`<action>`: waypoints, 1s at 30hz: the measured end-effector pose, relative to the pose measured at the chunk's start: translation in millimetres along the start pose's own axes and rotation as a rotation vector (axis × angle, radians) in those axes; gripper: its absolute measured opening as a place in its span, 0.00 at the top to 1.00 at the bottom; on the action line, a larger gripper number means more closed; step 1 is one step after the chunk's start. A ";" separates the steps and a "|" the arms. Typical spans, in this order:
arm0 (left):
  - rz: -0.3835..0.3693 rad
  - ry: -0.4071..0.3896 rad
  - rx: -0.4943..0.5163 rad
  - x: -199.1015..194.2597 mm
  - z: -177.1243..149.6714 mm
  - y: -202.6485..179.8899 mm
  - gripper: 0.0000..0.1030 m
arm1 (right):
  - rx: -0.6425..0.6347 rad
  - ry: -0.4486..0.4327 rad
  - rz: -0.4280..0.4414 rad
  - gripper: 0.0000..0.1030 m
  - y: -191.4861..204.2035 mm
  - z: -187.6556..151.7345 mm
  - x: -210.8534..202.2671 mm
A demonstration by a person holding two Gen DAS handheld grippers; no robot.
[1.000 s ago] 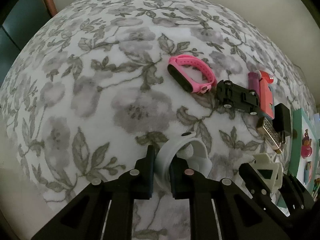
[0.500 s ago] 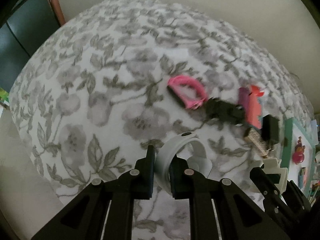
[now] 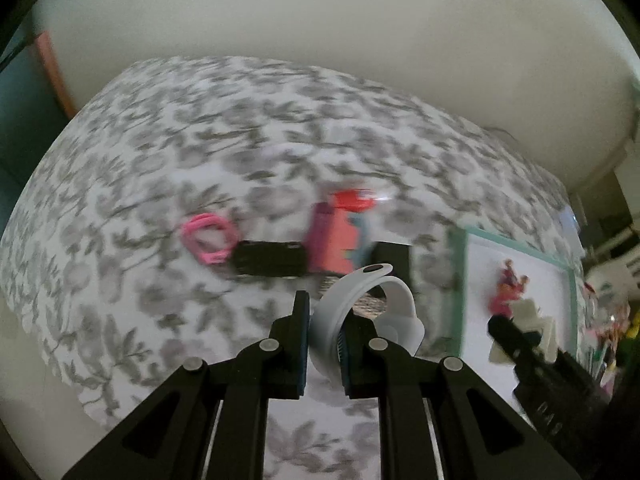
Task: Organize rigid objects
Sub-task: 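Carry the white bracelet and white hair clip over the tray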
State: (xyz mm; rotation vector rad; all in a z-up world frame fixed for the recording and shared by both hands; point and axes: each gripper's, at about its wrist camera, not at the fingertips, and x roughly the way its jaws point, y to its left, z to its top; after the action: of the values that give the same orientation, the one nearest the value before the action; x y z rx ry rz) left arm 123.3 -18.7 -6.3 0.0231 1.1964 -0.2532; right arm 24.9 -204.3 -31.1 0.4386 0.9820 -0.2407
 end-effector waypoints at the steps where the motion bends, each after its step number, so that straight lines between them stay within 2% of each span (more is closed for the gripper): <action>1: -0.001 0.002 0.017 0.8 1.2 -11.7 0.87 | 0.020 -0.001 -0.009 0.69 -9.6 3.9 -1.6; 7: -0.013 0.020 0.107 7.7 -0.1 -78.0 0.87 | 0.087 -0.002 -0.086 0.69 -61.9 19.7 -8.2; 17: -0.043 0.082 0.223 38.2 -21.5 -169.0 0.87 | 0.089 -0.004 -0.219 0.68 -121.1 33.7 -6.4; 20: -0.047 0.107 0.249 50.7 -29.2 -185.3 0.87 | 0.084 -0.011 -0.265 0.68 -136.1 36.8 -4.9; 24: -0.045 0.136 0.279 65.0 -38.4 -197.8 0.87 | 0.111 0.010 -0.271 0.68 -154.9 35.4 1.7; 30: -0.038 0.168 0.286 79.5 -45.2 -201.3 0.87 | 0.131 0.021 -0.307 0.69 -166.3 34.1 7.0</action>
State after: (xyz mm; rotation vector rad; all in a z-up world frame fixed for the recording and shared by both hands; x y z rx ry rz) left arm 67.3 -221.9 -73.0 0.2755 1.3205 -0.4617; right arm -10.6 -367.5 -62.0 0.4091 1.0566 -0.5805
